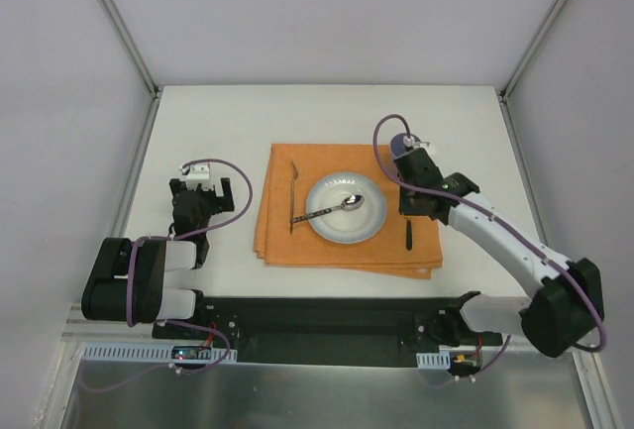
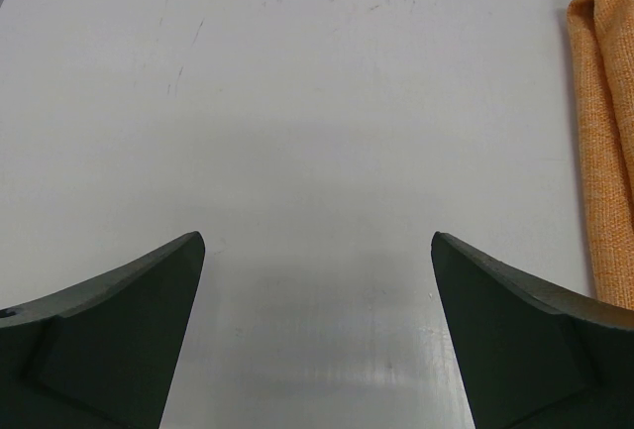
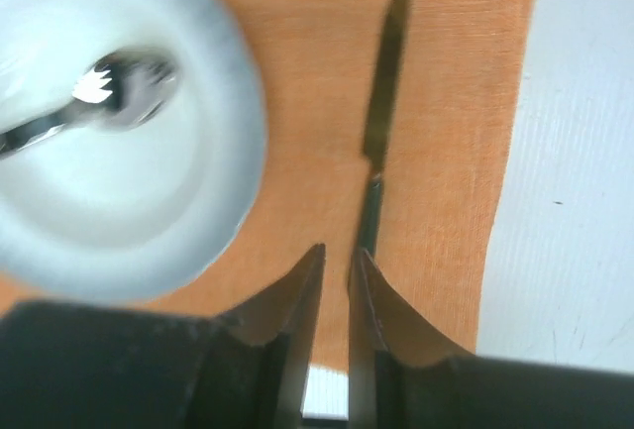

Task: Set the dinner table for one person
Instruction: Place the knife on the napkin, then pick up the spoon from the napkin.

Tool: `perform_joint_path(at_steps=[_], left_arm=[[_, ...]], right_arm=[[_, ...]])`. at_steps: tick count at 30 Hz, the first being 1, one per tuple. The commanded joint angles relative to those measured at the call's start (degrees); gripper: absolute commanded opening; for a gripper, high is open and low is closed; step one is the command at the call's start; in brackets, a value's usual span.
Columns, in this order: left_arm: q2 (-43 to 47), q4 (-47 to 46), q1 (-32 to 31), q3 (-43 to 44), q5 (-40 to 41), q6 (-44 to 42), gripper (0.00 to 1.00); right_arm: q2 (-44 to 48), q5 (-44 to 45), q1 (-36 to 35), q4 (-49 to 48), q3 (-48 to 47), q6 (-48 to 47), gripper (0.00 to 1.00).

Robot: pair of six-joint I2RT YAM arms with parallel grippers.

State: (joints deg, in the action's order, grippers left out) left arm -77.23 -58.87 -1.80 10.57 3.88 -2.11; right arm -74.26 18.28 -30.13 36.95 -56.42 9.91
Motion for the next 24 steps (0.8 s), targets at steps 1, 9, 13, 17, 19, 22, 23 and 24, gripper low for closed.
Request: perform_joint_path(at_steps=[1,9,13,17,19,22,23,24], left_arm=[[0.9,-2.8,0.3,0.7,-1.2,0.9,0.99],[0.9,-2.9,0.3,0.7,-1.2,0.9,0.99],[0.9,-2.8,0.3,0.7,-1.2,0.9,0.99],[0.9,-2.8,0.3,0.7,-1.2,1.0,0.99],[0.9,-2.9,0.3,0.7,-1.2,0.9,0.99],[0.9,-2.8,0.3,0.7,-1.2,0.9,0.99],[0.9,-2.8,0.3,0.7,-1.2,0.9,0.99],[0.9,-2.8,0.3,0.7,-1.2,1.0,0.99]], right_arm=[[10.3,7.8,-7.7,7.5,-3.3,7.9,0.22],[17.4,7.0,-12.2,15.0,-0.1,12.5,0.24],[16.9,1.6,-12.8,11.9,1.3,13.5,0.27],[12.7,2.8,-13.9,9.2,-0.5,23.6,0.34],[10.4,11.0,-15.3,11.7,-4.3,35.2,0.38],[3.2,19.1,-17.7,20.8,-12.5,53.5,0.4],[-1.7,20.3,-18.0,23.5,-14.6,57.8,0.4],[-3.9,21.4,-18.3,27.9,-16.5,62.5,0.42]])
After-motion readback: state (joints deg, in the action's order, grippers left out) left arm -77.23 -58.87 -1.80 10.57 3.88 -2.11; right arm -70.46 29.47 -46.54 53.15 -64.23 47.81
